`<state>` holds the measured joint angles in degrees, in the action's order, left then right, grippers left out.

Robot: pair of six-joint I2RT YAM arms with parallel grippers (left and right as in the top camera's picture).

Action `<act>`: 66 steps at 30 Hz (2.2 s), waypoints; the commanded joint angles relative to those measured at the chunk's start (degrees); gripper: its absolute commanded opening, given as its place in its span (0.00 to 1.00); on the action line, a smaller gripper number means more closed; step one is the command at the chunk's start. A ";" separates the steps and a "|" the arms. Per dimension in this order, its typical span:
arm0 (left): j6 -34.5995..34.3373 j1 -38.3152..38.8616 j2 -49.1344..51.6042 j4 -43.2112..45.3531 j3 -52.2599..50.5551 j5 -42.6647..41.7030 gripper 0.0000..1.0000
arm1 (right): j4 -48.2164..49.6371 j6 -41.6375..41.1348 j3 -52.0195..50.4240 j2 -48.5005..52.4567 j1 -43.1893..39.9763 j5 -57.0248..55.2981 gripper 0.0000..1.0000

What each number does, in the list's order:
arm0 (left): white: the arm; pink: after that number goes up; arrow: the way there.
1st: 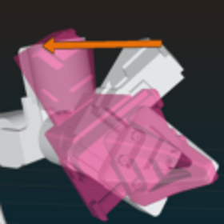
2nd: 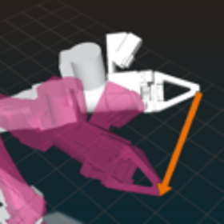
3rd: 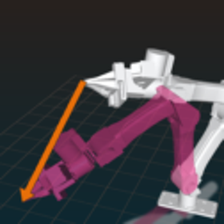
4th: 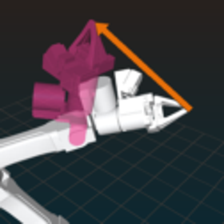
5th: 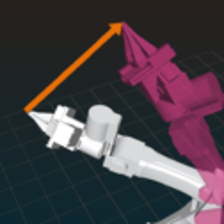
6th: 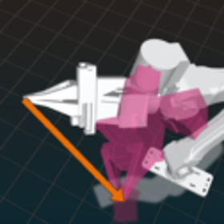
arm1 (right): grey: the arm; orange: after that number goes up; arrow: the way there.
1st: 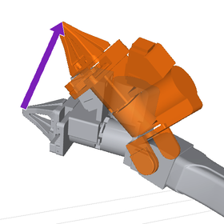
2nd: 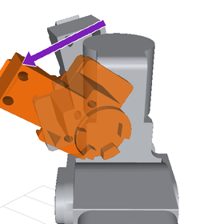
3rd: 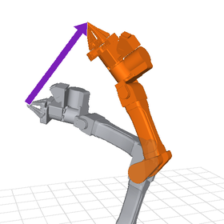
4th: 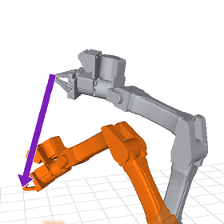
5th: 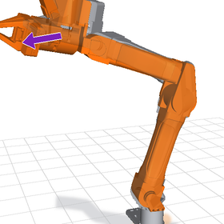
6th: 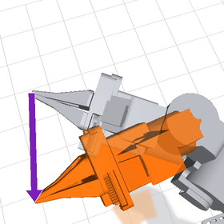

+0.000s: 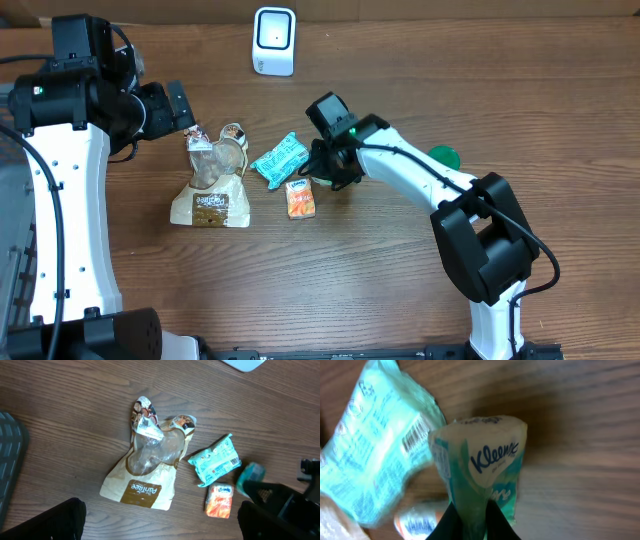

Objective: Scan the item barcode
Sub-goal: 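Reach the right gripper to the small blue-white Kleenex pack and grasp it, then lift the Kleenex pack and present it to the scanner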

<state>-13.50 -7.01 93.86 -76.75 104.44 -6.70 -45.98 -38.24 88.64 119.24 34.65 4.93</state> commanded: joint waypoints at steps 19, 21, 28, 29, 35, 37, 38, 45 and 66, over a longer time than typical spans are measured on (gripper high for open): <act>0.42 -0.15 -0.87 0.09 0.39 -0.22 1.00 | -12.33 20.76 4.28 0.57 -8.70 9.35 0.51; 0.42 -0.15 -0.87 0.09 0.39 -0.22 1.00 | -10.19 21.90 2.40 0.74 -9.05 11.52 0.47; 0.44 -0.15 -0.87 0.07 0.39 -0.22 1.00 | -2.45 20.35 -3.54 2.21 -8.79 16.98 0.38; 0.42 -0.15 -0.87 0.09 0.39 -0.22 1.00 | -1.81 19.69 -4.07 2.45 -8.79 17.05 0.36; 0.42 -0.15 -0.87 0.09 0.39 -0.22 1.00 | 1.14 17.64 -6.67 4.33 -8.79 18.80 0.09; 0.42 -0.15 -0.87 0.09 0.39 -0.22 1.00 | 0.59 17.46 -6.08 4.24 -9.05 20.46 0.04; 0.42 -0.15 -0.85 0.09 0.39 -0.22 1.00 | 0.04 17.46 -5.62 4.13 -9.38 21.68 0.04; 0.42 -0.15 -0.85 0.07 0.39 -0.22 1.00 | -4.66 23.80 -1.97 -5.33 -15.72 45.68 0.04; 0.42 -0.15 -0.85 0.09 0.39 -0.22 1.00 | 15.10 -1.01 -1.92 -13.49 -21.24 80.96 0.04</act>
<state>-13.50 -7.03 93.86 -76.73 104.44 -6.70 -31.22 -35.55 86.15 106.04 13.85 86.96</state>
